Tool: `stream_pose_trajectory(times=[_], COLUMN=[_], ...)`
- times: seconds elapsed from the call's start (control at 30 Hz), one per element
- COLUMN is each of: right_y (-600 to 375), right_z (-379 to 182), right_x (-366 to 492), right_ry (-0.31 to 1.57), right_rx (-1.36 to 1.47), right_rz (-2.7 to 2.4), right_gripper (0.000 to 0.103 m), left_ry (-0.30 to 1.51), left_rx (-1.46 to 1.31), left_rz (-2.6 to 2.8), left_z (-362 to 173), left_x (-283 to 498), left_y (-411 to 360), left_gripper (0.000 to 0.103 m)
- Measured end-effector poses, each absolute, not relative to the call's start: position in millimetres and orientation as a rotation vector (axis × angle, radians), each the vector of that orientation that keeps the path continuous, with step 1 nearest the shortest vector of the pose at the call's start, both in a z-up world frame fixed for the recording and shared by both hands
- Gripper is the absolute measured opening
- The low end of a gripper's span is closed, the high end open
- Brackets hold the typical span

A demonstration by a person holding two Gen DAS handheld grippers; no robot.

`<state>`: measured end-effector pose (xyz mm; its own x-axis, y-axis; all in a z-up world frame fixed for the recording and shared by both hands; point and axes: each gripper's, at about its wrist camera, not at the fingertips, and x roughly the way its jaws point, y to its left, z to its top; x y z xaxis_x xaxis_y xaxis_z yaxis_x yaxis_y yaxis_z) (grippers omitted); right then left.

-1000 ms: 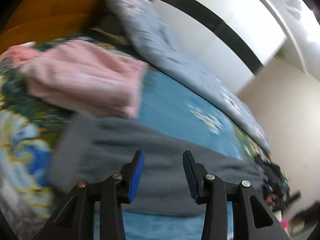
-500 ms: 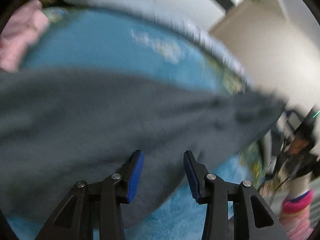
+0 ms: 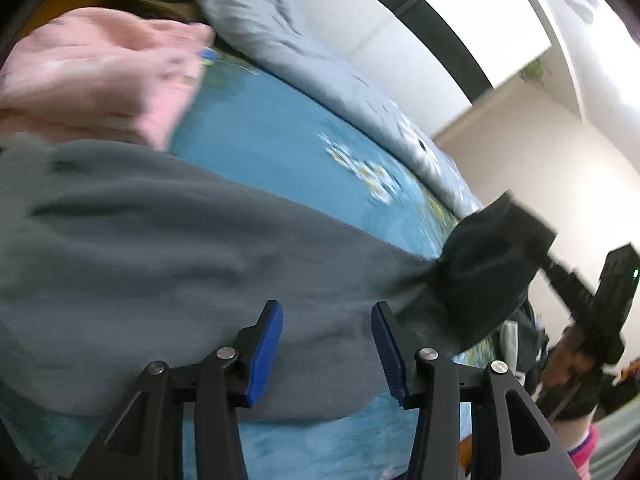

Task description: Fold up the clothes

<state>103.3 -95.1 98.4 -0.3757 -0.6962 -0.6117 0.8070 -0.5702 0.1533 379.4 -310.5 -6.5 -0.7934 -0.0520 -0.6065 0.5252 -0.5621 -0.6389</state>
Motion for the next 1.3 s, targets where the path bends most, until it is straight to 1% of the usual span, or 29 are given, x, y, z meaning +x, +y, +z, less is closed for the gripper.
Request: stream_pose_trajectory(times=[0.1,0.23,0.33,0.5,0.53,0.57,0.6,0.63,0.73,0.77,0.8,0.87,0.97,1.03,1.1,1.2,1.3], right_y=[-131.9,-178.1,-175.6,-171.6,-170.8,-170.0,-169.1,-168.3,-165.9,-162.3,-149.5,-119.8,-71.7,-51.8,-38.3,-24.7,-21.2], right_z=[77.8,51.4,45.4,35.5,33.5,31.5,29.5,27.5,21.5,21.4,27.8,34.3,25.8,18.8,13.2,6.7,6.1], right_x=[137.9,182.0,188.2,198.6,200.7,202.8,204.8,206.9,213.1,213.3,207.2,187.8,149.0,135.8,127.9,121.1,115.5], right_ry=[0.304,0.414,0.390,0.351,0.344,0.336,0.328,0.321,0.298,0.286,0.258,0.160,-0.046,-0.113,-0.164,-0.222,-0.252], right_rx=[0.801,0.803,0.823,0.853,0.859,0.865,0.870,0.876,0.892,0.890,0.861,0.846,0.931,0.970,0.992,1.007,1.000], right_rz=[-1.949,-1.833,-1.782,-1.696,-1.678,-1.661,-1.644,-1.626,-1.574,-1.576,-1.643,-1.780,-1.908,-1.957,-1.977,-1.978,-1.956], right_gripper=[0.016,0.016,0.017,0.028,0.028,0.031,0.037,0.038,0.039,0.042,0.049,0.053,0.053,0.053,0.053,0.053,0.053], left_ry=[1.303,1.321,1.336,1.345,1.351,1.356,1.362,1.366,1.372,1.371,1.371,1.358,1.332,1.250,1.141,1.129,1.158], left_rx=[0.702,0.672,0.668,0.719,0.727,0.740,0.753,0.765,0.807,0.821,0.835,0.883,0.954,0.984,1.060,1.077,1.009], left_rz=[-2.379,-2.377,-2.386,-2.402,-2.408,-2.415,-2.423,-2.431,-2.463,-2.469,-2.475,-2.473,-2.458,-2.443,-2.380,-2.346,-2.377], left_z=[-8.4,-8.2,-11.6,-15.2,-16.0,-16.4,-16.9,-17.5,-18.9,-19.8,-20.6,-23.6,-29.0,-30.9,-38.0,-47.0,-28.3], left_x=[404.0,421.1,425.7,412.6,408.7,404.0,399.4,394.3,374.7,367.5,360.3,344.9,317.3,304.2,292.9,289.0,310.0], left_y=[-322.2,-329.2,-330.9,-323.1,-320.4,-318.2,-316.1,-314.1,-305.0,-302.0,-299.0,-293.8,-285.5,-278.4,-272.9,-269.9,-272.4], left_gripper=[0.052,0.053,0.055,0.057,0.057,0.058,0.058,0.058,0.060,0.061,0.061,0.062,0.062,0.062,0.062,0.062,0.062])
